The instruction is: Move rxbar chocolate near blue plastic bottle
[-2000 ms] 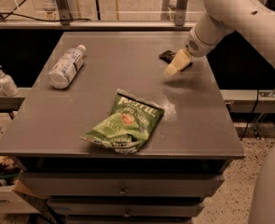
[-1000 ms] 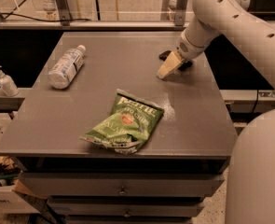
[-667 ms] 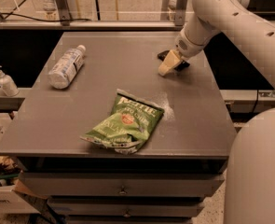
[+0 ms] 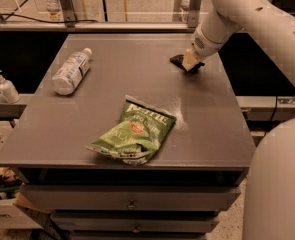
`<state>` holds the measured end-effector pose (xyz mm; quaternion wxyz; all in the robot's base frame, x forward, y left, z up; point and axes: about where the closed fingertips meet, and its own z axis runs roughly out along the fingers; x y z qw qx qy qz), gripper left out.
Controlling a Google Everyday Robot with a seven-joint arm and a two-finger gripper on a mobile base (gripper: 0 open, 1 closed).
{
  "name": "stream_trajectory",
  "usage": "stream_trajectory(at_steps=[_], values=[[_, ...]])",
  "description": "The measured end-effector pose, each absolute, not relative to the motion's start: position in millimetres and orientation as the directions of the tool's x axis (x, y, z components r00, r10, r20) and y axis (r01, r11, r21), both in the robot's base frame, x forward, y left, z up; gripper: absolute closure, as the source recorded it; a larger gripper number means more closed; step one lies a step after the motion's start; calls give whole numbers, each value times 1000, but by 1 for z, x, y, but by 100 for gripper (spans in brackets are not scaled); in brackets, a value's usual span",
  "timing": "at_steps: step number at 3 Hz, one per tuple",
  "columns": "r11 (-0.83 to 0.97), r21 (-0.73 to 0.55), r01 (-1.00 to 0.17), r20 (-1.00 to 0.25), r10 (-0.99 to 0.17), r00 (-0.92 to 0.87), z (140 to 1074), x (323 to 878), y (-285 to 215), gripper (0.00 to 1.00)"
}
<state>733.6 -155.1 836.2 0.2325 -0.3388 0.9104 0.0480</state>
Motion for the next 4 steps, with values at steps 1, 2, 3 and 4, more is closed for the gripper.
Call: stream_trajectory(at_steps=[1,2,3,4], values=[[759,-74,-647,-459,-602,-654,847,729,-157,100],[738,-55,-672,-487,-608,-627,864,722,-146,100],[707,-30,-707,-529,-611,-589,882,716,-125,100],[676,4,-737,-580,-599,-552,899,712,-105,100]])
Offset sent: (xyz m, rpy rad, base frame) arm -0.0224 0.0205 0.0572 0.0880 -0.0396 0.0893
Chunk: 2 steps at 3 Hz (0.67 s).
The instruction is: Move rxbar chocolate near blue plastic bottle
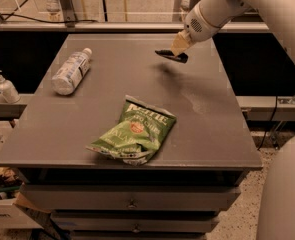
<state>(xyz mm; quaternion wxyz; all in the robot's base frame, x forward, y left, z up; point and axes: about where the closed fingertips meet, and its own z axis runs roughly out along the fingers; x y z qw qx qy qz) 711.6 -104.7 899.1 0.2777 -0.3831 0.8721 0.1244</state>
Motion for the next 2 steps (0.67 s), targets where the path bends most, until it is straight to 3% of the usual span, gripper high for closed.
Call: stream_trajectory(at_steps=[2], values=[[621,76,-780,-648,-565,-512,918,702,-80,100]])
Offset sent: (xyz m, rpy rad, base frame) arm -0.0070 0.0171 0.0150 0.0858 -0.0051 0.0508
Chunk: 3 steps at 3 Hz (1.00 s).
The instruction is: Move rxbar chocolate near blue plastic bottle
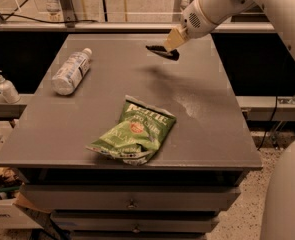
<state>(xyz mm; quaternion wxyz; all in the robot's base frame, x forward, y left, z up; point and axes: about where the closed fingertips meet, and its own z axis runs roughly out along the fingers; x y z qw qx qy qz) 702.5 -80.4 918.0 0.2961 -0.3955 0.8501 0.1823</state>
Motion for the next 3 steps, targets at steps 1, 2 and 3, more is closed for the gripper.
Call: stream_trajectory(at_steps=[1,2,3], values=[[583,95,-806,-675,-558,-483,918,695,-67,100],[509,126,-852,-712,-551,-435,919,684,-36,100],[424,118,-898,-738,-568,-365,916,677,2,100]])
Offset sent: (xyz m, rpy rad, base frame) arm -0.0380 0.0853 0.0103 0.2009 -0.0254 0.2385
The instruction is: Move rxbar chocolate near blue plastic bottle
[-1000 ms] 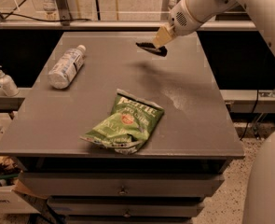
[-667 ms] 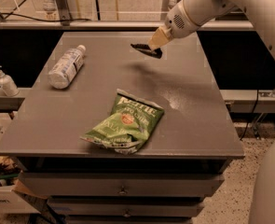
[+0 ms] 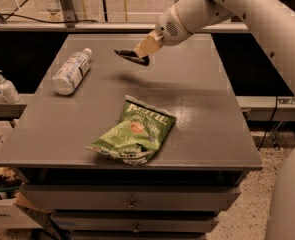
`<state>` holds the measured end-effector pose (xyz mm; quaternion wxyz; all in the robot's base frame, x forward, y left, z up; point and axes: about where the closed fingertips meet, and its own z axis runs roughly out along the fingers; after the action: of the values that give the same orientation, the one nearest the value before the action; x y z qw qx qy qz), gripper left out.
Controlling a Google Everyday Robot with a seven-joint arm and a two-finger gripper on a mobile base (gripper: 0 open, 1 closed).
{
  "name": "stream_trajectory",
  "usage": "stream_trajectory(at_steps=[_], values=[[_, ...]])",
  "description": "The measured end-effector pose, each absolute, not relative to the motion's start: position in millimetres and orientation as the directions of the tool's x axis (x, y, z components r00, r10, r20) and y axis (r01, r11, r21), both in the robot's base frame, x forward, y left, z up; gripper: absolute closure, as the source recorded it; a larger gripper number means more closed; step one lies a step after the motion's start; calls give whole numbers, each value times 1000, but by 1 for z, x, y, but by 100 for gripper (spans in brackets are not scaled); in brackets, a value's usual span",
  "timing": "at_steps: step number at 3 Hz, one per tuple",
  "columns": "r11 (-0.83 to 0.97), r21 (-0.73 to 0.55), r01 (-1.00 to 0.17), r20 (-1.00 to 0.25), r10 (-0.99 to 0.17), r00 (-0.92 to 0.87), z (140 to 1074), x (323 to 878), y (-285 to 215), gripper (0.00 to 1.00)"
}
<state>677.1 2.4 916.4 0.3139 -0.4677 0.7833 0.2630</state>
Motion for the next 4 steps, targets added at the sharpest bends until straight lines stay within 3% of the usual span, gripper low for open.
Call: stream_trajectory(at_steps=[2,4], values=[[329,32,-944,-755,-611,-239,899,707,66,100],[291,5,-957,-724,-659,-204,868,732,98,100]])
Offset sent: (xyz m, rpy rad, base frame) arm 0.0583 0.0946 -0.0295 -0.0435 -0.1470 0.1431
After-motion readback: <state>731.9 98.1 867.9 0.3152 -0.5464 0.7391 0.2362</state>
